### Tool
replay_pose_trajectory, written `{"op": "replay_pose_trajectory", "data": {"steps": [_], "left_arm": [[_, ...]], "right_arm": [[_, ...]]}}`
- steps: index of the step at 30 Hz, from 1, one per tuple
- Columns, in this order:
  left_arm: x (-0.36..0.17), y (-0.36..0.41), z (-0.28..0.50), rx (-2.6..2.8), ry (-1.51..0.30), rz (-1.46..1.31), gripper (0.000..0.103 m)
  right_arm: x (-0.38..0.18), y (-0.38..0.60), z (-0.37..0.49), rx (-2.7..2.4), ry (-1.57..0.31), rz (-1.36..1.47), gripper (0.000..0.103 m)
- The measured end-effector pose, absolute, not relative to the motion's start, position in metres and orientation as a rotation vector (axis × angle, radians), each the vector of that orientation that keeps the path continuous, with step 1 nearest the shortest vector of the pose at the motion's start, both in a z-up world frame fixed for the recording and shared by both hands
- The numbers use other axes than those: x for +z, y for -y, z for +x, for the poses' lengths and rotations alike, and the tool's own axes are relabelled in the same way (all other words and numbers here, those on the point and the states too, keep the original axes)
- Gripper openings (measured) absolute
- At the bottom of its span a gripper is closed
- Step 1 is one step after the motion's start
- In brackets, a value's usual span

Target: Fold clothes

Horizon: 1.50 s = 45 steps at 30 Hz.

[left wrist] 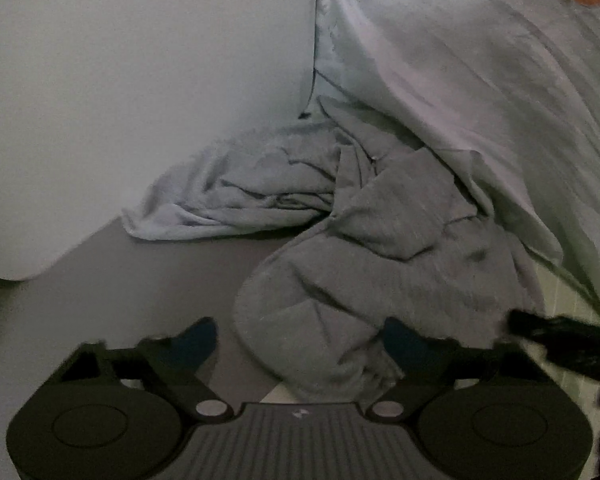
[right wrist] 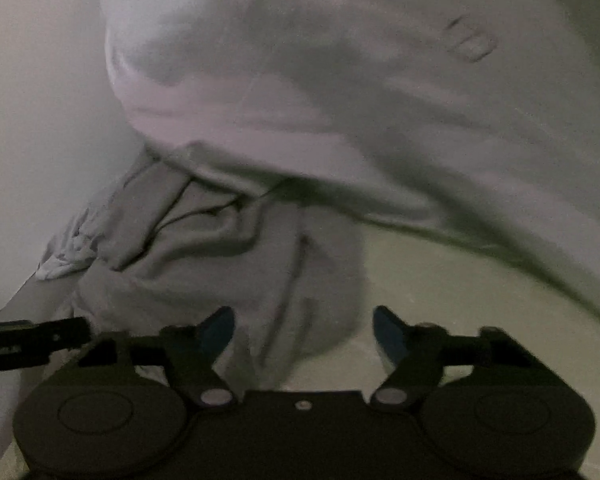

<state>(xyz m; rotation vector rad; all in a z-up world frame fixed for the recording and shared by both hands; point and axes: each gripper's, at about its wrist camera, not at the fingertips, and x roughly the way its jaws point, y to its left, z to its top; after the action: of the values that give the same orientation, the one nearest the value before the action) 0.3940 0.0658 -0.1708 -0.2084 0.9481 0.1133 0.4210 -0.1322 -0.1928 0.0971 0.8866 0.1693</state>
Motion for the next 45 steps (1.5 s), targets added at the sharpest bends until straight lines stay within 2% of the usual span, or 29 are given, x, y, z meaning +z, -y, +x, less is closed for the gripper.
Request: {"op": "replay_pose_trajectory", "data": {"steps": [1, 3, 4, 5, 6, 8, 15, 21, 31, 37, 39, 40, 41, 42, 44, 45], "left_arm": [[-0.175, -0.066, 0.398, 0.108, -0.952, -0.232, 0.07], [-0.18, -0.066, 0.399, 0.12, -0.951, -0.262, 0.045], [-0.18, -0.064, 0.397, 0.136, -0.941, -0.236, 0.035], [-0.179, -0.061, 0.395, 0.153, -0.931, -0.211, 0.018], [-0.178, -0.061, 0.392, 0.153, -0.929, -0.192, 0.013], [-0.175, -0.065, 0.382, 0.148, -0.939, -0.202, 0.01], [-0.163, -0.08, 0.294, 0.189, -1.016, -0.108, 0.008], [-0.151, -0.07, 0.193, 0.127, -1.108, -0.107, 0.008], [-0.122, 0.046, 0.077, -0.392, -1.138, 0.029, 0.007], [-0.105, 0.132, 0.04, -0.706, -1.132, -0.099, 0.008], [-0.103, 0.147, 0.03, -0.715, -1.128, -0.09, 0.014], [-0.102, 0.145, 0.028, -0.681, -1.118, -0.095, 0.015], [-0.1, 0.143, 0.026, -0.648, -1.108, -0.099, 0.017], [-0.101, 0.136, 0.031, -0.607, -1.108, -0.129, 0.021], [-0.1, 0.122, 0.037, -0.518, -1.104, -0.186, 0.026], [-0.1, 0.114, 0.039, -0.471, -1.1, -0.212, 0.028]], "right_arm": [[-0.199, 0.127, 0.425, 0.184, -0.899, 0.104, 0.065], [-0.203, 0.116, 0.425, 0.193, -0.872, 0.086, 0.061], [-0.203, 0.11, 0.423, 0.22, -0.861, 0.073, 0.044], [-0.202, 0.105, 0.421, 0.245, -0.865, 0.069, 0.025], [-0.201, 0.1, 0.419, 0.27, -0.869, 0.066, 0.017], [-0.201, 0.086, 0.409, 0.312, -0.881, 0.047, 0.011], [-0.193, 0.05, 0.351, 0.433, -0.924, 0.004, 0.009], [-0.176, 0.068, 0.272, 0.417, -0.956, 0.019, 0.009], [-0.168, 0.152, 0.147, 0.188, -0.949, 0.059, 0.008], [-0.144, 0.233, 0.091, 0.016, -0.919, 0.121, 0.009], [-0.139, 0.253, 0.077, -0.018, -0.912, 0.152, 0.01], [-0.137, 0.262, 0.067, -0.031, -0.908, 0.168, 0.015], [-0.136, 0.265, 0.061, -0.046, -0.907, 0.177, 0.023], [-0.135, 0.268, 0.056, -0.06, -0.906, 0.187, 0.026], [-0.138, 0.267, 0.048, -0.077, -0.907, 0.205, 0.042], [-0.139, 0.267, 0.044, -0.073, -0.902, 0.224, 0.046]]}}
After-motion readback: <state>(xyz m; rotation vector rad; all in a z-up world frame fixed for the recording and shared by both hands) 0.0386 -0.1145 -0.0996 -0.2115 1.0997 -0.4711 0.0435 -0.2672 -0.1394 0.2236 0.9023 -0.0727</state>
